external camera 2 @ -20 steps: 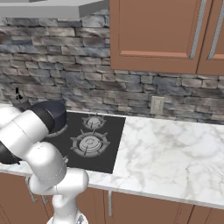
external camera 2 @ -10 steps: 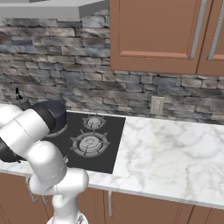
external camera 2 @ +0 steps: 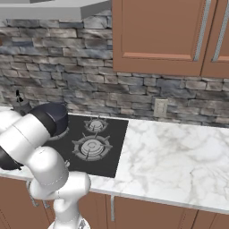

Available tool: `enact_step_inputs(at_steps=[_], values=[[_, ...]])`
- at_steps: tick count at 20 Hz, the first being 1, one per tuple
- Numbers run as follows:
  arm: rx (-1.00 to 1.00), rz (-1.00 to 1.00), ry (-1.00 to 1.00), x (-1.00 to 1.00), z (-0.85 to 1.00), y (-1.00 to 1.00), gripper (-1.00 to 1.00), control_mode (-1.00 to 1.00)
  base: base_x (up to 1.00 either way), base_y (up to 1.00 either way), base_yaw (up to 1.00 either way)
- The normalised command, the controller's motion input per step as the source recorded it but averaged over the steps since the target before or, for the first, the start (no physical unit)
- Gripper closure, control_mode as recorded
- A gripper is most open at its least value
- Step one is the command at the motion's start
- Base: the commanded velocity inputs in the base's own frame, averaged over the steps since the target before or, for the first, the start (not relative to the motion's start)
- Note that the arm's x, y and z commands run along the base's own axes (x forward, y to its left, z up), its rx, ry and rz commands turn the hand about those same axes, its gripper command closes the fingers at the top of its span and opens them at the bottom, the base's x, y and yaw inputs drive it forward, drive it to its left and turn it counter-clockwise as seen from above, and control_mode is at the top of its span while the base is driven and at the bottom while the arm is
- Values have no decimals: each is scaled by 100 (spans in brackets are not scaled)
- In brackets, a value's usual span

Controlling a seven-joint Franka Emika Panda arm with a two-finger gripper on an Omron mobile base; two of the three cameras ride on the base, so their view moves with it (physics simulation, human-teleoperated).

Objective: Pick the kettle from the cabinet and place it on a stove burner. Then pick the pot from the counter and place it on another stove burner. Finally, turn both burners on.

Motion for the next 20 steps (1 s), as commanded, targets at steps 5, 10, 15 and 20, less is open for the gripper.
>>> enact_step_inputs(at_steps=[5, 10, 15, 20], values=[[6, 32, 0, 0, -38, 0, 100, -100, 0, 0, 0], [3, 31, 0, 0, -44, 0, 100, -100, 0, 0, 0], [0, 29, 0, 0, -42, 0, -100, -100, 0, 0, 0], [1, 22, 0, 0, -21, 0, -100, -100, 0, 0, 0]])
